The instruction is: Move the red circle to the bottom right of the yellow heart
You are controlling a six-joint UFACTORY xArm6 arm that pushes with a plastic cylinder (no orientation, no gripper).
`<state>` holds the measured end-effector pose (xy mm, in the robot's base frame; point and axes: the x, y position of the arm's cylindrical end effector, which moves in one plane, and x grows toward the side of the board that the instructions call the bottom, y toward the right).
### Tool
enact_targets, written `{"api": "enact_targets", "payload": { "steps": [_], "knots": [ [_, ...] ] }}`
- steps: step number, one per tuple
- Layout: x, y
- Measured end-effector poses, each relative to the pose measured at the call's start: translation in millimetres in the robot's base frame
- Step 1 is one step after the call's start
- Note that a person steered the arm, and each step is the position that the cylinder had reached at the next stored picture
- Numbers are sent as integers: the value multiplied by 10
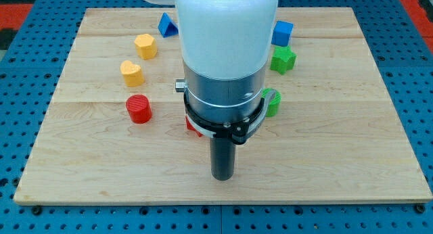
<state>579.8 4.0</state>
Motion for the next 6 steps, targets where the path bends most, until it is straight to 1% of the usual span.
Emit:
{"api": "enact_targets", "payload": {
  "steps": [6],
  "knots": [
    [0, 109]
  ]
}}
